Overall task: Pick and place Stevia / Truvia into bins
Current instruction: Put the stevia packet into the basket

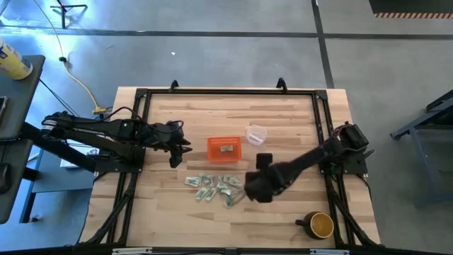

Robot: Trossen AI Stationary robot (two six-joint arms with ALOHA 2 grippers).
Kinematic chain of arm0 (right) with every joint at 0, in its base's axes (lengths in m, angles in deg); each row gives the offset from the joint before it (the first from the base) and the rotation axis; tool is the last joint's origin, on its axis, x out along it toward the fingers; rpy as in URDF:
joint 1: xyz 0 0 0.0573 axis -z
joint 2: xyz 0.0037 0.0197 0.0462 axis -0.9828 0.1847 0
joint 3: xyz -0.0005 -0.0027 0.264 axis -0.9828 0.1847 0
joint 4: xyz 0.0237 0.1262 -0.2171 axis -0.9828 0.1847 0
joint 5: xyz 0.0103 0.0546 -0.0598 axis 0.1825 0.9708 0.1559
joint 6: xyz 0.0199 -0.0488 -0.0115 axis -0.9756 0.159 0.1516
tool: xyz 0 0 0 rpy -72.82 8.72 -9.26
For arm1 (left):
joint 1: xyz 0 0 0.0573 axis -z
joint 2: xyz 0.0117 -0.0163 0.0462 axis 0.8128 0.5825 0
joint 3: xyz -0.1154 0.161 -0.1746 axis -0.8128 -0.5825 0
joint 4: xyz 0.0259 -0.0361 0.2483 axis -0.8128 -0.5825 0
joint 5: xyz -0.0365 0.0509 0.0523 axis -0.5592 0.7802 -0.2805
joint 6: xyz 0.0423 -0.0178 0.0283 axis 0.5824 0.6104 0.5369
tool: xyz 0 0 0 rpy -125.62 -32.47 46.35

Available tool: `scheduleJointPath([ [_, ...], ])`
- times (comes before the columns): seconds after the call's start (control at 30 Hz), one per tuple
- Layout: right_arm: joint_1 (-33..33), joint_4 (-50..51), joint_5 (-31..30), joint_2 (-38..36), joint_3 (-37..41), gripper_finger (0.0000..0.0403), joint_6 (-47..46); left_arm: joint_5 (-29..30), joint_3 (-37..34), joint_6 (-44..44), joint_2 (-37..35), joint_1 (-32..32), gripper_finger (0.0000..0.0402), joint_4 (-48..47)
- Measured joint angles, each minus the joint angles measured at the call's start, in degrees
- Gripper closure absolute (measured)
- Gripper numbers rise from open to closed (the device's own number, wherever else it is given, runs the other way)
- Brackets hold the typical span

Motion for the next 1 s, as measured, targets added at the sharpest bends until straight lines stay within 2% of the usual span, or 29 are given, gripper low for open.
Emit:
scheduleJointPath([
  [0.13,-2.25,3.24,1.00,0.00,0.46,0.0147,5.45,-0.15,0.00,0.36,1.07,0.00,0.0243,-0.11],
  [0.23,-2.05,5.99,0.29,-0.07,2.22,0.0148,6.59,-0.17,0.00,0.07,1.87,0.00,0.0243,0.08],
  [0.33,-1.58,5.24,-0.57,-0.46,4.45,0.0148,11.70,-0.44,0.00,-2.12,2.56,0.00,0.0243,0.52],
  [0.4,-0.33,3.23,5.17,-0.56,6.34,0.0149,15.04,-2.86,0.00,-5.22,2.71,-0.04,0.0243,0.59],
  [0.47,1.86,0.77,13.05,-1.21,8.61,0.0153,13.37,-5.16,0.00,-8.05,2.95,-0.02,0.0243,1.44],
  [0.53,4.99,-1.27,17.29,-3.05,10.83,0.0159,7.32,-5.12,0.00,-10.86,2.98,0.03,0.0243,2.22],
  [0.67,10.90,-6.96,18.17,-10.61,15.71,0.0175,-10.13,-3.10,0.00,-13.47,2.93,0.00,0.0243,2.86],
  [0.77,14.60,-10.08,20.36,-16.81,20.19,0.0182,-26.77,-0.48,0.00,-13.58,2.92,0.01,0.0243,3.00],
  [0.87,15.61,-15.48,24.40,-20.23,25.69,0.0180,-42.30,0.56,0.00,-11.79,2.93,0.00,0.0243,2.91],
  [1.0,13.96,-22.36,27.72,-19.25,28.78,0.0175,-61.35,0.97,0.00,-8.95,2.91,0.00,0.0243,2.89],
])
